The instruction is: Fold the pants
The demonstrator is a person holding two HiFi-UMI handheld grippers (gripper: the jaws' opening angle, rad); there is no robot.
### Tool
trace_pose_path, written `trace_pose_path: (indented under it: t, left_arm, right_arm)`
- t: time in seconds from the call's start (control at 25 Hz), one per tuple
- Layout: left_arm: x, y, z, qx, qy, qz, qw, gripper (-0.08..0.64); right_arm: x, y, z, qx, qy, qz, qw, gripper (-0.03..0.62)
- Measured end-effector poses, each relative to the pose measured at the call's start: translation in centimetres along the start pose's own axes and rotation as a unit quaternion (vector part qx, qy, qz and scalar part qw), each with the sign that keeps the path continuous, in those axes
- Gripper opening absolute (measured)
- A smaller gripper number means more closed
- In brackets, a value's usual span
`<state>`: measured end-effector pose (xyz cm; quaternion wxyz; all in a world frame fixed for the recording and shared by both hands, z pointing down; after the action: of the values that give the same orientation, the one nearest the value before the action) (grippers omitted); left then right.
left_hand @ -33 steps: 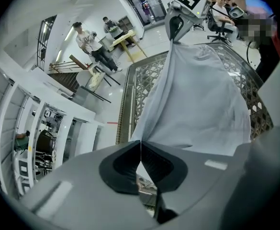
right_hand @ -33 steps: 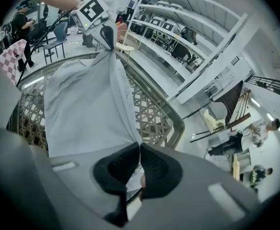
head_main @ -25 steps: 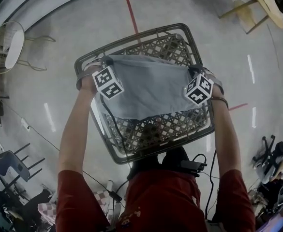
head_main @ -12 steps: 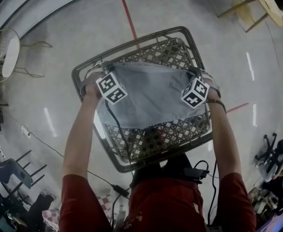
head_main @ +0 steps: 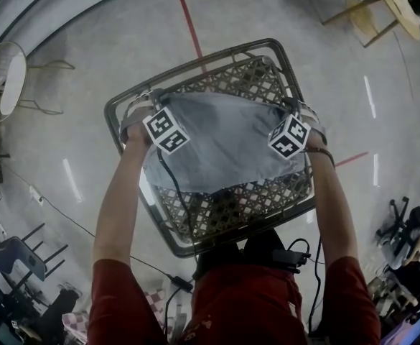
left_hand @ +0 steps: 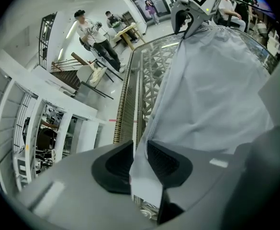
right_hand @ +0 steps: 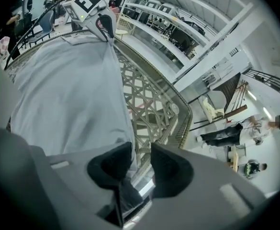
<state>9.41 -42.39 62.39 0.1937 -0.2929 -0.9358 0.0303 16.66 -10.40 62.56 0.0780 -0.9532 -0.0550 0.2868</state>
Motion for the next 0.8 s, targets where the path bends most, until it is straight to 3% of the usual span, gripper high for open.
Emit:
trace_pose_path:
  t: [0.16, 0.48, 0.64, 0.8]
  left_arm:
    - [0.0, -0.1, 1.1, 0.011, 0.001, 0.011, 0.9999, 0.121]
    - [-0.5, -1.2, 5.1, 0.059, 0.015, 0.088, 0.9943, 0.16]
    - [-0.2, -0.9, 8.2, 0.105, 0.042, 0.129, 0.9852, 0.16]
    - [0.8, 0.2, 11.6, 0.161, 0.074, 0.181, 0.9675, 0.158]
  right_arm:
    - [0.2, 0.1, 1.2, 0.009, -0.005, -0.008, 1.0, 0.132]
    - [0.3, 1.1, 4.5, 0.042, -0.021, -0.03, 0.998, 0.138]
    - [0.5, 1.8, 6.7, 0.073, -0.037, -0.049, 0.995, 0.138]
    - [0.9, 2.8, 9.9, 0.113, -0.053, -0.098, 0.987, 0.14]
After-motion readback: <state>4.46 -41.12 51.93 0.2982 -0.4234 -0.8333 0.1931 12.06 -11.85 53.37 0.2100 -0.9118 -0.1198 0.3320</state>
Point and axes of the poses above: the fingertips, and each gripper's own axes: z backward along the fingers, x to its right, y out of its top, the point moved 8 cm from there along z, backward along the fingers, and after that the axes turned 9 degrees about -y, right-handed, at the moved point
